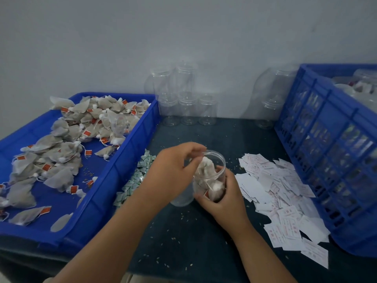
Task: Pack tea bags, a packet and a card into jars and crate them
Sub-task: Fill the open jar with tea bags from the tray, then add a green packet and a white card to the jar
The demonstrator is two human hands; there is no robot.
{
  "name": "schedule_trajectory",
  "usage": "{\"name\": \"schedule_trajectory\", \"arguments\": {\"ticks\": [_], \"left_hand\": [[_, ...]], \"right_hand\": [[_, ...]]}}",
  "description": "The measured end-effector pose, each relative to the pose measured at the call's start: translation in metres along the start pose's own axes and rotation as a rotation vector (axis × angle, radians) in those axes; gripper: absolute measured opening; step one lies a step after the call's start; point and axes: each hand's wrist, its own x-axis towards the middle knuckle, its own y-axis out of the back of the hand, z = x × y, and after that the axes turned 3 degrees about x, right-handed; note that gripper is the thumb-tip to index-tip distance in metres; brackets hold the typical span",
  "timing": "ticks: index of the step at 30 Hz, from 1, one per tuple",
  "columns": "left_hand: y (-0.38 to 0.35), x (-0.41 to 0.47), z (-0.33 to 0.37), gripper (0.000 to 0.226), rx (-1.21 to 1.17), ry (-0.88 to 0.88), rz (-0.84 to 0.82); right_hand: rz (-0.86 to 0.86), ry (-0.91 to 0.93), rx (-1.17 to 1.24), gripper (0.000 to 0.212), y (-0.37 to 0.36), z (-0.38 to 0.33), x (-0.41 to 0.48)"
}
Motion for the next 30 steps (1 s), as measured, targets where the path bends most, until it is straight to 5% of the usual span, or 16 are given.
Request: {"name": "schedule_trajectory", "arguments": {"ticks": [3,7,13,19,24,30], "left_hand": [[-0.006,-0.003,0.002,0.031,-0.08,-0.019,-0.052],[-0.008,-0.003,-0.004,0.023,-0.109,-0.026,0.176],[-0.012,-0.003,-0.009,0.024,-0.058,-0.034,0.02],[-0.026,0.003,-0.013,0.013,-0.264,0.025,0.264],[-0.074,0.007,-0.03,0.02,0.137,0.056,-0.246],[-0.139,0.02,-0.034,0.047,0.472,-0.097,-0.295]], "right_hand": [[0.016,0.002,-0.004,0.081,0.0,0.0,0.0],[0.023,0.009,0.002,0.083,0.001,0.0,-0.002],[0.048,0.012,-0.035,0.082,0.002,-0.001,-0.001],[0.18,0.012,-0.01,0.087,0.03,-0.006,0.01],[0.481,0.057,-0.062,0.092,0.053,-0.004,0.022],[0.656,0.035,-0.092,0.094,0.06,0.008,0.031]]}}
